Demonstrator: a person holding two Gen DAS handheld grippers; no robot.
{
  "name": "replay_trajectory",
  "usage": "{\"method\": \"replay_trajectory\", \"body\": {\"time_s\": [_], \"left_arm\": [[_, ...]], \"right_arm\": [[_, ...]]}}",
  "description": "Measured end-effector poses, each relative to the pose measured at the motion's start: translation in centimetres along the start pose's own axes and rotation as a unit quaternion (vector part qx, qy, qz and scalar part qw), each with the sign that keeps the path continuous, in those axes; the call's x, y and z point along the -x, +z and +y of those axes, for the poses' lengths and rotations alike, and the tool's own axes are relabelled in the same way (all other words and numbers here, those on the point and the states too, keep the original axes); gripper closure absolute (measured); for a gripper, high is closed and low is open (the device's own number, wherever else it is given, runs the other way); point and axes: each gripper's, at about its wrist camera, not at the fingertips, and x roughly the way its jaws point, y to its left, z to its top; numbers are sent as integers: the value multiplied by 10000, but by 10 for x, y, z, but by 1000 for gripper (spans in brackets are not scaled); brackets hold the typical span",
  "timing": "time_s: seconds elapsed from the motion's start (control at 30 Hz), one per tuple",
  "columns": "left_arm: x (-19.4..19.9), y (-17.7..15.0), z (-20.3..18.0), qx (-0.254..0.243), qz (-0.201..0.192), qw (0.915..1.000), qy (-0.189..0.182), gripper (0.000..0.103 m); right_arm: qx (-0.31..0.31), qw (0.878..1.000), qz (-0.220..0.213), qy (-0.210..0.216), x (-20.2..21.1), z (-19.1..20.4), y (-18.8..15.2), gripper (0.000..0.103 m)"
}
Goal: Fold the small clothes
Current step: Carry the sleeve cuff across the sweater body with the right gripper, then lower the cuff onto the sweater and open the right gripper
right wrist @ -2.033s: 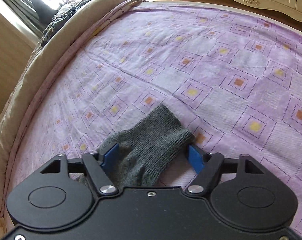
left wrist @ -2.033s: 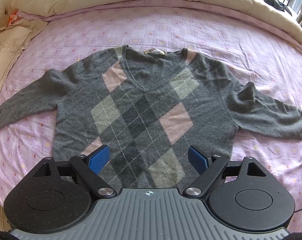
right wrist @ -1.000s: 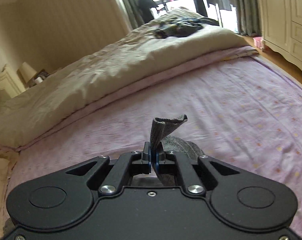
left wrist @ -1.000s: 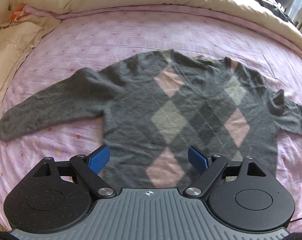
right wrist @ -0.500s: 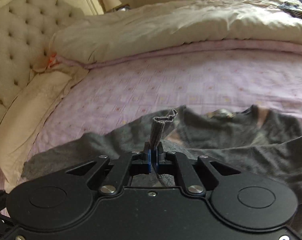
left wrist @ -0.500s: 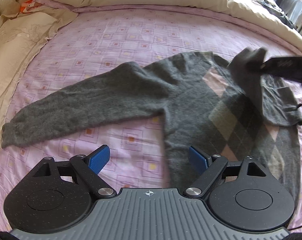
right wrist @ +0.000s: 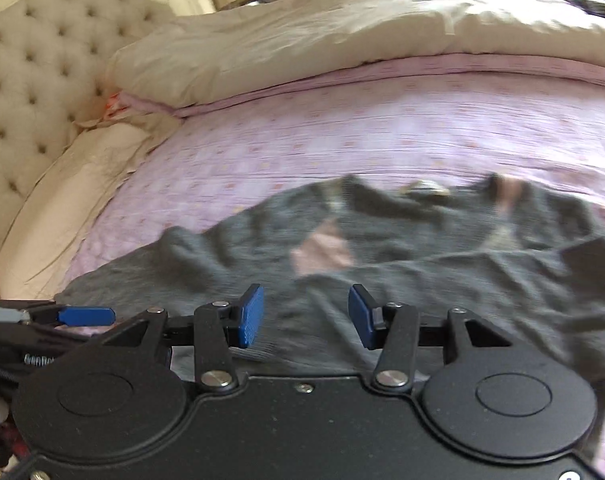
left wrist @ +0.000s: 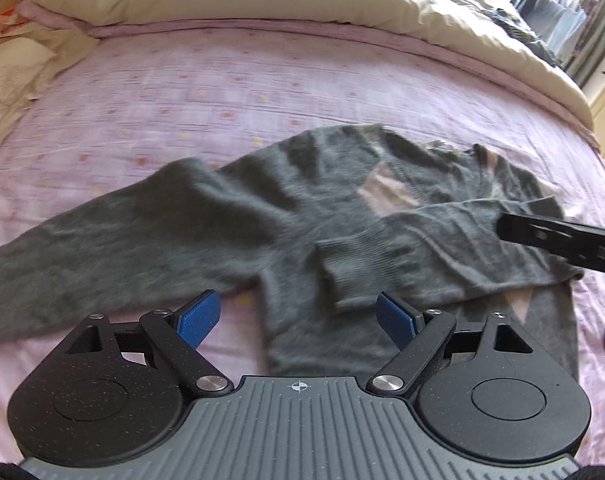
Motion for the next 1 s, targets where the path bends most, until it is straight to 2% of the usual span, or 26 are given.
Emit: {"method": "replay_trajectory", "body": {"time_s": [0.07, 0.13, 0.37, 0.43, 0.5, 0.53, 0.57, 0.6, 0.67, 0.8, 0.87, 1.0], "left_arm": [[-16, 2, -13, -130, -6, 9999, -51, 20], [-34, 3, -25, -201, 95, 9997, -77, 28], [-80, 6, -34, 99, 564, 9983, 90, 45], [-83, 8, -34, 185, 526, 9984, 79, 54], [-82, 10, -35, 285, 402, 9987, 139, 57], [-81, 11, -35, 365, 366, 9985, 186, 62], [-81, 12, -34, 434, 342, 9983, 194, 72], [-81, 12, -34, 460, 323, 9982, 197, 96], [-75, 14, -38, 406, 236, 9985, 266, 96], [-38, 23, -38, 226, -377, 9976, 543, 96], [-34, 27, -28, 318, -382, 9963, 706, 96], [-56, 33, -18, 143, -102, 9975, 679, 96]], "right_arm": [[-36, 9997, 12, -255, 14, -22, -3, 47], [-82, 9990, 39, -442, 25, -41, -7, 47], [-552, 9961, 47, -692, 51, -94, -23, 47], [-649, 9953, 70, -711, 53, -105, -26, 47], [-736, 9948, 79, -706, 54, -115, -29, 47], [-771, 9945, 82, -705, 55, -120, -30, 47], [-798, 9942, 82, -712, 56, -124, -31, 47], [-819, 9940, 81, -719, 57, -127, -32, 47], [-873, 9934, 85, -744, 59, -135, -32, 47], [-912, 9924, 8, -821, 67, -152, -29, 44], [-957, 9914, -39, -895, 68, -164, -25, 41], [-1174, 9870, -34, -1093, 52, -194, -12, 41]]}}
